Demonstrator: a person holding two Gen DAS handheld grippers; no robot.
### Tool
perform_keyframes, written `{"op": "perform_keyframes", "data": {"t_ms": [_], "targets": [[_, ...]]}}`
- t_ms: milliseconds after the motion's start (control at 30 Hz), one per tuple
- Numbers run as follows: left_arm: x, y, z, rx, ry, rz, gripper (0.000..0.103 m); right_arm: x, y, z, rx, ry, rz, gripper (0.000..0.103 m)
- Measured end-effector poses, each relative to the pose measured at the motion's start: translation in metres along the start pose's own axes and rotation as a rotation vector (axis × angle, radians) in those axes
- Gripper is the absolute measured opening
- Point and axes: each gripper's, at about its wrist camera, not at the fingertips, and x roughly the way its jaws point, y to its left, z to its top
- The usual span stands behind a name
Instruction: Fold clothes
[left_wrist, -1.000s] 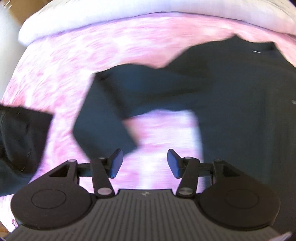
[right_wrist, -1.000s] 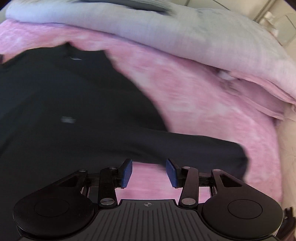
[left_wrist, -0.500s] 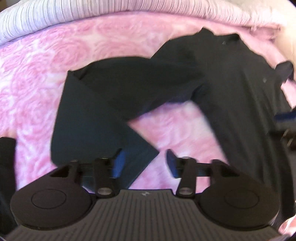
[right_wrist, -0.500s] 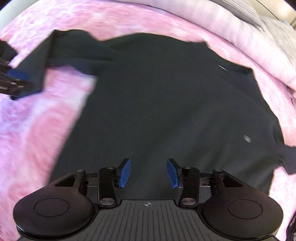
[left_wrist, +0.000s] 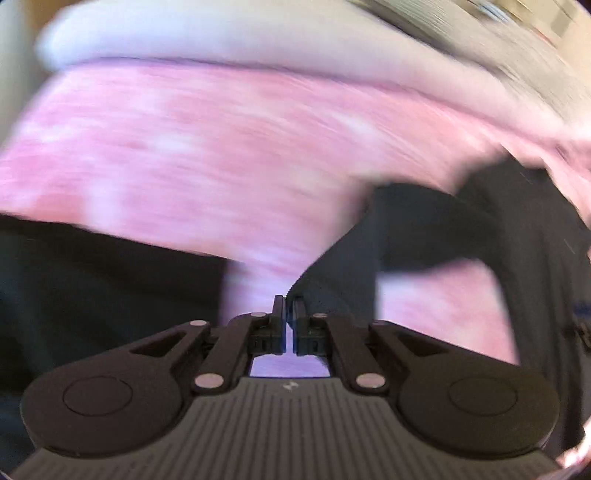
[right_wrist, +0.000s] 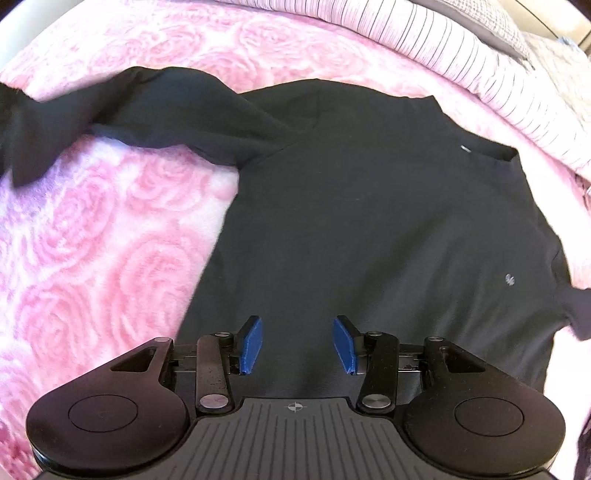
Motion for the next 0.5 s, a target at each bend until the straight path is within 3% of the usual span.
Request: {"op": "perform_keyframes", "data": {"t_ms": [133, 200, 300, 400, 500], "targets": [[-0.018, 0.082, 0.023, -0.099, -0.036, 0.203, 0.004, 0.0, 0.015, 0.003, -0.002, -0.02, 0.036, 0.047], [-0.019, 0.095, 0.027, -0.125, -0.042, 0.257, 0.023, 0.003, 0.024, 0.006, -0.014, -0.027, 0.059, 0.047], [-0.01, 0.077, 0.025, -0.074, -0.047, 0.215, 0.032, 0.011, 0.041, 0.012, -0.059, -0.032, 0.079, 0.047], [0.021, 0.047, 0.017, -0.003, 0.024, 0.108, 0.04, 0.023, 0.052, 0.015, -0.104, -0.028, 0.088, 0.048], [0.056, 0.033, 0.006, -0.014, 0.117, 0.083, 0.043, 0.029, 0.056, 0.015, -0.128, -0.028, 0.089, 0.049]]}}
